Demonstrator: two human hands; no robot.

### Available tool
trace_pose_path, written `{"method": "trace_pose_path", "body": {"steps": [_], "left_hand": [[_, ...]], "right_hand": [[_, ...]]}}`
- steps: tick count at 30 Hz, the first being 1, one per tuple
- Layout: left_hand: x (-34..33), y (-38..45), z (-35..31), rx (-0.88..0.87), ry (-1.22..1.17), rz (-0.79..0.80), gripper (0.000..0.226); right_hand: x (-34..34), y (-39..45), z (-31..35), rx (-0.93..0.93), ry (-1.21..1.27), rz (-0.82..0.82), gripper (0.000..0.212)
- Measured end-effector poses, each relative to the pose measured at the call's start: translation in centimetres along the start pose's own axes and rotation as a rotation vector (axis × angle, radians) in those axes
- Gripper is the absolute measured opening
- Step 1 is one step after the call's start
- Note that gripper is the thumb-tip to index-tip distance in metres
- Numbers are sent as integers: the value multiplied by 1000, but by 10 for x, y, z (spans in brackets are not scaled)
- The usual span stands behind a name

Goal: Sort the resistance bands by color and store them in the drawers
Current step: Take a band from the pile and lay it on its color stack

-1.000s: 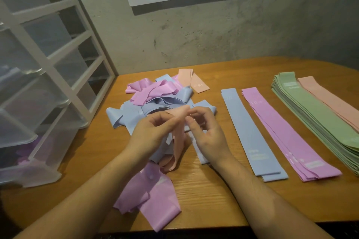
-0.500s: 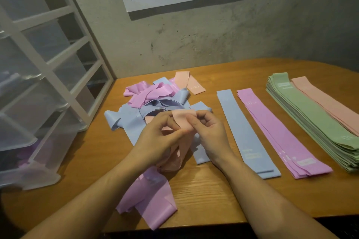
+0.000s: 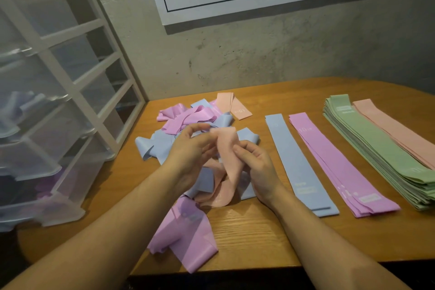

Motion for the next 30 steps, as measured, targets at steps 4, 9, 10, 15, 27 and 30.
{"method": "trace_pose_path", "body": {"steps": [4,9,10,15,27,30], "left_hand": [[-5,-4,-7,-18,-104,6,36],[-3,-14,-7,-83,-92,51,43],[-3,-16,-7,-105,-86,56,46],[3,-26,-11,-159,-174,21,46],[8,-33,-29,-120,-407,-63,55],[4,-35,-30,-35,-483,-17,39]], "right_hand": [[-2,1,1,-9,-52,-57,20],[-11,-1,5,25,-108,-79,25],[-13,-2,6,32,-101,-80,25],[-26,-13,22,51,-103,-102,23],[-27,-30,61,-31,-385,-72,25],[-28,-34,75,-140,-355,-29,28]]}}
Point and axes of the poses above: each hand's wrist, its own y-axis towards the middle knuckle, its own x-axis out of the back of the hand, z = x × y, the point moved 1 cm from there along y, towards the middle knuckle, and after that the axes turned 13 degrees about y, right-handed, at the moved point
